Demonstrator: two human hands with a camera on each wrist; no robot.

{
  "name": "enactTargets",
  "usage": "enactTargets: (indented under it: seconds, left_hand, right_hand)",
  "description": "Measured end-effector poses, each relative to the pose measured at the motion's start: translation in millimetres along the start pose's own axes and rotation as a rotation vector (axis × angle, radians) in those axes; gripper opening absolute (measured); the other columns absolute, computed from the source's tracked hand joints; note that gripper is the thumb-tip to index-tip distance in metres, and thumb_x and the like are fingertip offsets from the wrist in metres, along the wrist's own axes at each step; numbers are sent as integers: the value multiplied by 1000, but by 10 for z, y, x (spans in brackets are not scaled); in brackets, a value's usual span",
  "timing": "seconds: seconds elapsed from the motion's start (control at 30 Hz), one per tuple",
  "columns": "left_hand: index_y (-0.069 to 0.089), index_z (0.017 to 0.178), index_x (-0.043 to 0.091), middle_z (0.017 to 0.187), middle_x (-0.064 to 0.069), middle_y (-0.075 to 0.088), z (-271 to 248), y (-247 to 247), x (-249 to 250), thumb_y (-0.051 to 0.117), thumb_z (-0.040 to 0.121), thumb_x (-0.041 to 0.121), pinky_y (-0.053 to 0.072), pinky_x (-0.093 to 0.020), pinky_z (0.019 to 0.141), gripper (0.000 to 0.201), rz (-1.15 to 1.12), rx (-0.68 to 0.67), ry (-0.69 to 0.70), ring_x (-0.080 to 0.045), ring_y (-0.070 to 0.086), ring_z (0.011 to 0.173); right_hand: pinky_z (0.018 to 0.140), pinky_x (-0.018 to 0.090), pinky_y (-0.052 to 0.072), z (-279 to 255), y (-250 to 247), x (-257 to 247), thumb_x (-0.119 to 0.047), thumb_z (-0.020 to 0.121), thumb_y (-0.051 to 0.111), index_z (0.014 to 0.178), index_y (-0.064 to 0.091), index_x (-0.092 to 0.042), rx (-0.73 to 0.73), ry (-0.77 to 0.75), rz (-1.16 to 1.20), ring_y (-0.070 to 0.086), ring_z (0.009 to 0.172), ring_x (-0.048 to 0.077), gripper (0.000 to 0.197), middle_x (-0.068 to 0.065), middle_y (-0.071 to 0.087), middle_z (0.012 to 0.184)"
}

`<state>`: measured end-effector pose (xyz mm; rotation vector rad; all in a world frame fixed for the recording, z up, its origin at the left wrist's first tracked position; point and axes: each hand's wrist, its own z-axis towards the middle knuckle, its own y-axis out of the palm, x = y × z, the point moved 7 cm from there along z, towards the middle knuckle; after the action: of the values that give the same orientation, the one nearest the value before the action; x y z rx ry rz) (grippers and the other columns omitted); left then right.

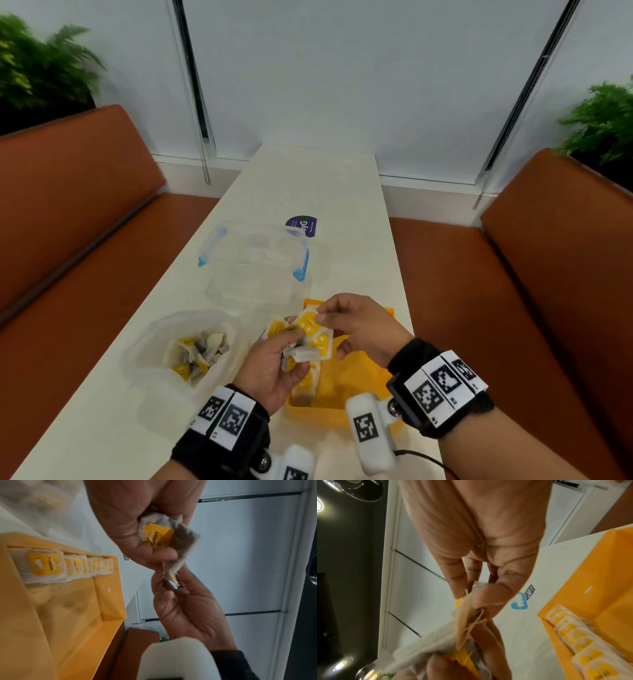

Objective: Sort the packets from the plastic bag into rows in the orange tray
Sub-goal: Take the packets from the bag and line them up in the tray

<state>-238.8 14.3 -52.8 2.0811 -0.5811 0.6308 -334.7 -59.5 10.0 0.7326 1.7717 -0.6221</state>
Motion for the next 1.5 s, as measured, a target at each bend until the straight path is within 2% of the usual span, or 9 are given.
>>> enactTargets:
  seconds: [0.33, 0.53, 0.6, 0.7, 0.83, 1.0, 1.13, 1.27, 1.5]
  left_hand:
    - [62, 107, 0, 87, -14, 74, -120, 188, -45, 59, 66, -3, 57, -33, 59, 41, 82, -285, 42, -24, 72, 75]
    - [64, 105, -1, 103, -27, 57, -17, -61, -46, 70, 62, 1, 41, -54, 95, 42, 47, -179, -20, -34, 56, 92]
    - [63, 101, 0, 97, -25, 58, -25, -81, 7, 71, 64, 1, 53, -37, 73, 37, 14, -165, -21, -30, 59, 80]
    - [66, 83, 4, 63, -9, 63, 10, -151, 67, 53, 82, -7, 39, -12, 33, 17, -9, -181, -38, -11, 61, 49]
    - [69, 74, 4, 53, -4, 60, -23, -165, 190, 55, 81, 1, 35, -10, 31, 16, -31, -162, -6, -8, 55, 41]
    - [58, 104, 6, 74, -9, 54, 82, -329, 213, 64, 70, 19, 37, -13, 32, 37, -31, -72, -3, -8, 54, 42]
    - [62, 90, 11, 87, -11, 57, 93, -385, 235, 65, 75, 21, 39, -14, 34, 18, -52, -20, 4, -16, 59, 63]
    - [58, 84, 13, 78, -2, 56, 61, -408, 233, 54, 90, 12, 34, -10, 33, 7, -64, 41, -8, -10, 67, 52]
    - [57, 89, 12, 81, -4, 53, 23, -406, 215, 53, 90, 12, 34, -10, 31, 4, -77, 41, -23, -9, 66, 50]
  right_hand:
    - [57, 22, 37, 52, 125, -60, -14, 92, 57, 67, 50, -19, 209, -143, -247, 43, 61, 9, 27, -3, 48, 66]
    - [39, 23, 39, 75, 178, -24, -19, 94, 54, 77, 49, -14, 198, -72, -276, 41, 50, 11, 19, -3, 43, 69]
    - [39, 22, 41, 63, 246, 8, -22, 93, 58, 81, 51, -14, 157, -36, -277, 42, 51, 11, 15, -3, 43, 72]
    - [42, 23, 44, 48, 347, 10, -25, 89, 63, 99, 51, -16, 105, -2, -307, 47, 56, 11, 17, 0, 47, 88]
    - [39, 21, 42, 7, 394, 20, -26, 79, 74, 121, 43, -18, 133, 67, -217, 56, 65, 13, 53, 0, 46, 92]
    - [39, 24, 42, -11, 500, 120, 4, 77, 71, 115, 41, -11, 137, 141, -28, 53, 50, 14, 50, 9, 53, 76]
    - [42, 27, 44, 2, 455, 112, 7, 77, 65, 113, 41, -13, 172, 153, -16, 55, 57, 17, 47, 11, 54, 79]
    - [43, 29, 47, -18, 308, 15, 10, 81, 56, 105, 42, -15, 206, 113, 40, 60, 57, 22, 37, 11, 50, 85]
    - [51, 13, 36, 70, 56, -49, 6, 79, 57, 97, 53, -18, 111, -55, -686, 46, 60, 4, 30, -6, 50, 72]
